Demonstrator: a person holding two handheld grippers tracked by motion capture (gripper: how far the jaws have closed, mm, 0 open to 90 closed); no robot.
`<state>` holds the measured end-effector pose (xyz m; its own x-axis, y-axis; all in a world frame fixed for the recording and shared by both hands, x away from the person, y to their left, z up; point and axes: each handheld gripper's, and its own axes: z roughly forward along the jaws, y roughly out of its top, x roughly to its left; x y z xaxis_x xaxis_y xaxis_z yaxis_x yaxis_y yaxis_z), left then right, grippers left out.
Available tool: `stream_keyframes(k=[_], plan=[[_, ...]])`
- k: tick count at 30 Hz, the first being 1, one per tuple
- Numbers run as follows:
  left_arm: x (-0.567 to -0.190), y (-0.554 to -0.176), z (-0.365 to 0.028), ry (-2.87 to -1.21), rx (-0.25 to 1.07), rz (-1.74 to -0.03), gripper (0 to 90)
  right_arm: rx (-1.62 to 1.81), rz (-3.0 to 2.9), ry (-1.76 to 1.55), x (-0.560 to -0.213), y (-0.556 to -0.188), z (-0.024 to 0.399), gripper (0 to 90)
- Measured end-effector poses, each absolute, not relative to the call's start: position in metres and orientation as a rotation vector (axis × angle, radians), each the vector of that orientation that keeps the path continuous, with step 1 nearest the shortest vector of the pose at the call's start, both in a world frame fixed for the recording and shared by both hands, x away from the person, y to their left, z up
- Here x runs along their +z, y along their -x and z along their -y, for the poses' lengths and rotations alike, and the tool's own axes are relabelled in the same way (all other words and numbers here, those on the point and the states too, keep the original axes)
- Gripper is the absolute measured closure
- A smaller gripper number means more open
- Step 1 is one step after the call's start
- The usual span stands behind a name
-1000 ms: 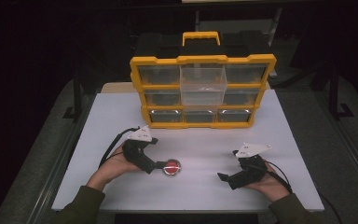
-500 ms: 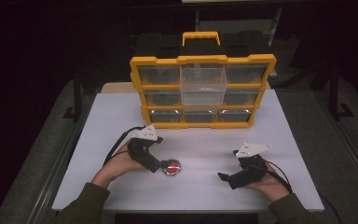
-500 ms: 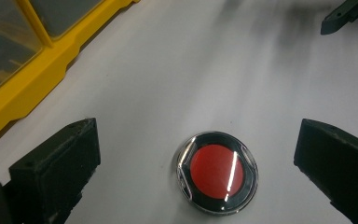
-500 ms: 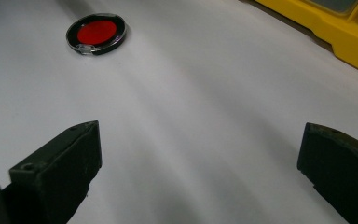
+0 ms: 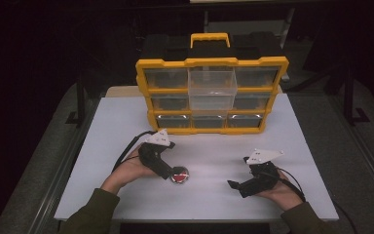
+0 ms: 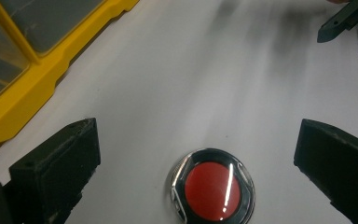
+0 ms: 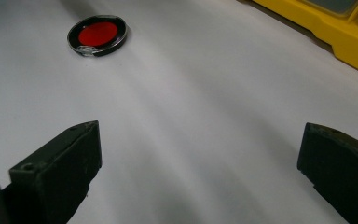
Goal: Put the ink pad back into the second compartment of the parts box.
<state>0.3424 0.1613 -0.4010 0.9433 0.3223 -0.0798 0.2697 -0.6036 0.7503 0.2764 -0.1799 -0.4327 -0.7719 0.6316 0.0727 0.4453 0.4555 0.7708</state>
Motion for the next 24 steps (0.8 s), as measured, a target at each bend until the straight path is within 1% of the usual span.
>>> stream_keyframes(k=[13, 24], plan=[[-0.405, -0.344, -0.145, -2.266, 0.061, -0.398, 0.0, 1.23, -2.479, -0.938, -0.432, -0.277, 0.18, 0.0], [-0.413, -0.341, -0.136, -2.334, 0.038, -0.36, 0.0, 1.227, -2.482, -0.935, -0.432, -0.277, 0.18, 0.0]])
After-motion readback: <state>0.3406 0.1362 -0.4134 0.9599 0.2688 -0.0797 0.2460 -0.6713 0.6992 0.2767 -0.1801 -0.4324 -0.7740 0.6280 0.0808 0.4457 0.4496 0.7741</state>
